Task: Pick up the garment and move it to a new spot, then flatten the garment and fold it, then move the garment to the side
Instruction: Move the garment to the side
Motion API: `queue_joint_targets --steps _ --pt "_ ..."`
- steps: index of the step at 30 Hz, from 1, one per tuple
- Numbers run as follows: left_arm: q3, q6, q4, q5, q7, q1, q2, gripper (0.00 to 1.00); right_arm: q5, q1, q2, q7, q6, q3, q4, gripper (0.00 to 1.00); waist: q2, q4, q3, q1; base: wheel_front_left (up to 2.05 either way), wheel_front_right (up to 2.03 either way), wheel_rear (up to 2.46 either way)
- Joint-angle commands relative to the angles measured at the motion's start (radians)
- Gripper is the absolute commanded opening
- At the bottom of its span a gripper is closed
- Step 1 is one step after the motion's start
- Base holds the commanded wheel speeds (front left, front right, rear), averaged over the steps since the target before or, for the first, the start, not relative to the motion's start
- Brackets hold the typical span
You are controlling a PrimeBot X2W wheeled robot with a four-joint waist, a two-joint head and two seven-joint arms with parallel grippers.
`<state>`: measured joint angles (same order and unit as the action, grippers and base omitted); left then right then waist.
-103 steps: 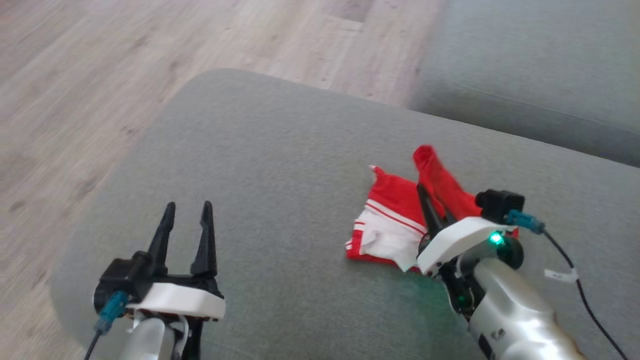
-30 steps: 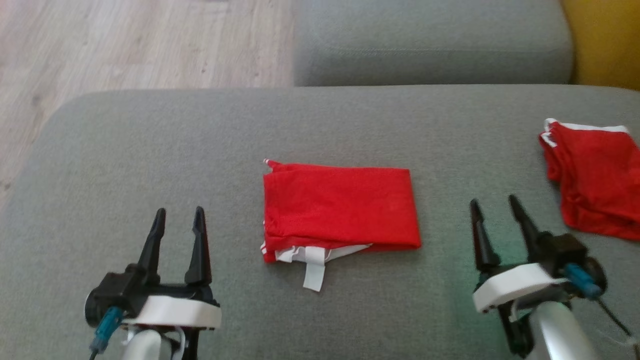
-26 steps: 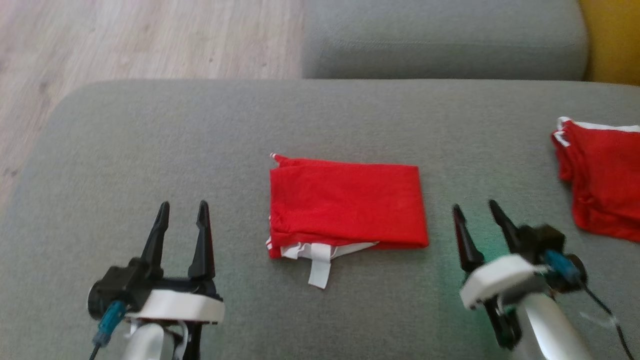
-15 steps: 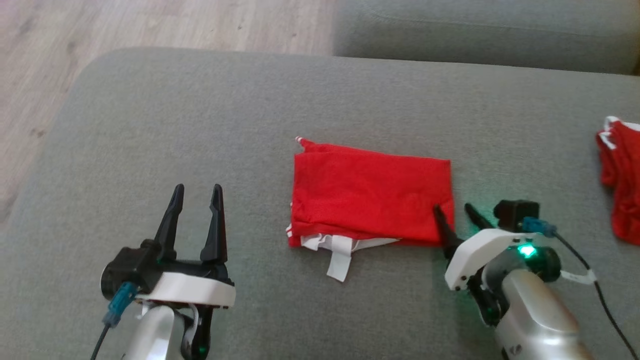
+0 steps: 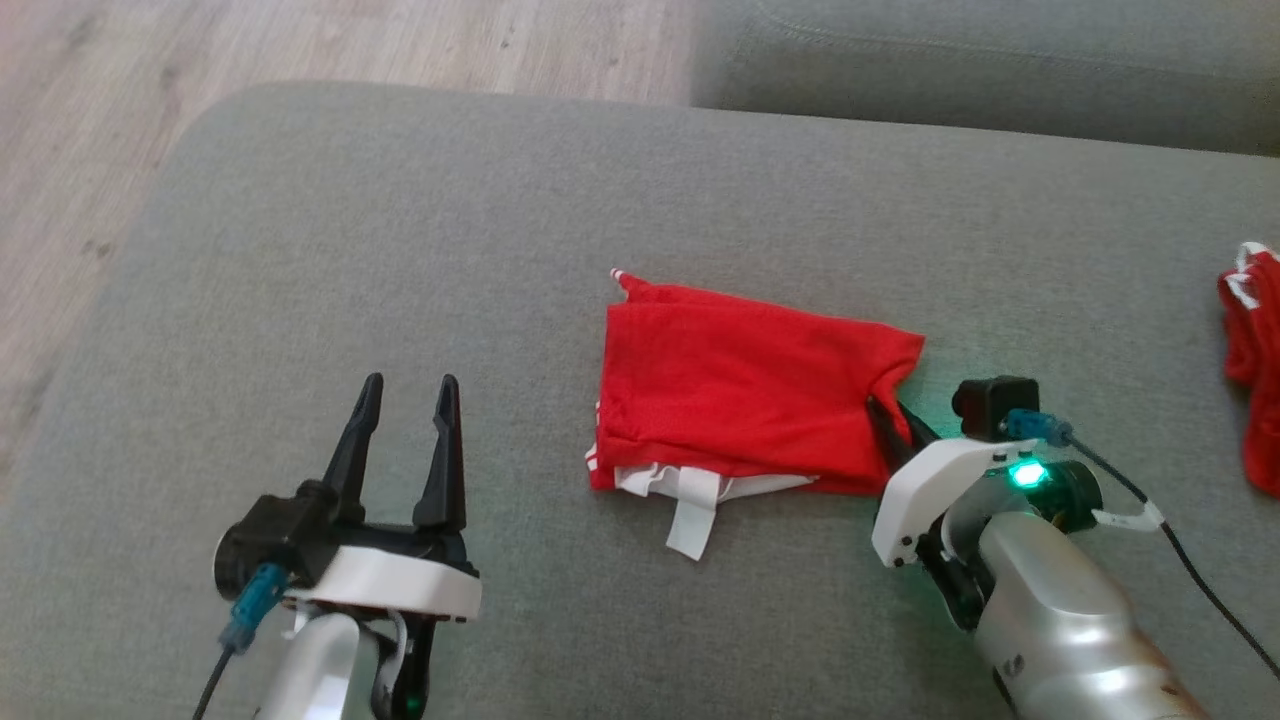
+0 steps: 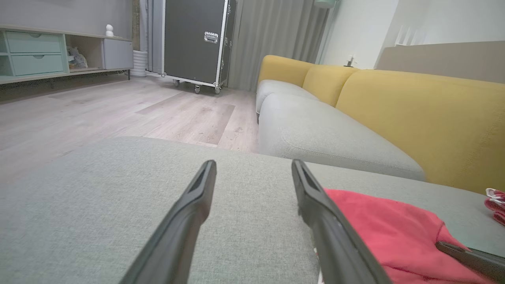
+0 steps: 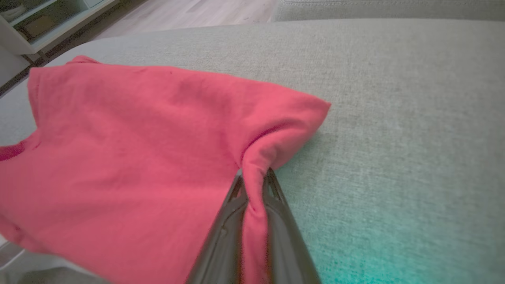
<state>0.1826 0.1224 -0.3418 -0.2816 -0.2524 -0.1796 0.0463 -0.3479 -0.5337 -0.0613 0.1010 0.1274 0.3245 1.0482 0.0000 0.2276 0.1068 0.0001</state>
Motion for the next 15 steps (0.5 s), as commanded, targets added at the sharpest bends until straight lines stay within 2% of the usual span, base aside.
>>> queue_joint_targets --steps 1,8,15 --pt "-0.023 -0.006 0.028 0.007 -0.009 -0.042 0.004 1.0 0.035 -0.032 0.011 0.049 0.003 0.034 0.006 0.0 0.0 -0.014 -0.015 -0.0001 0.0 0.0 0.0" --pt "-0.007 -0.012 0.035 0.009 -0.009 -0.02 0.004 1.0 0.165 -0.067 -0.004 0.134 0.003 0.046 0.039 0.0 0.0 -0.072 -0.058 -0.0001 0.0 0.0 0.0" --pt "0.024 -0.026 0.062 0.002 -0.009 0.0 0.004 1.0 0.286 -0.095 -0.097 0.156 0.003 0.088 -0.027 0.0 0.0 -0.178 -0.091 -0.0001 0.0 0.0 0.0"
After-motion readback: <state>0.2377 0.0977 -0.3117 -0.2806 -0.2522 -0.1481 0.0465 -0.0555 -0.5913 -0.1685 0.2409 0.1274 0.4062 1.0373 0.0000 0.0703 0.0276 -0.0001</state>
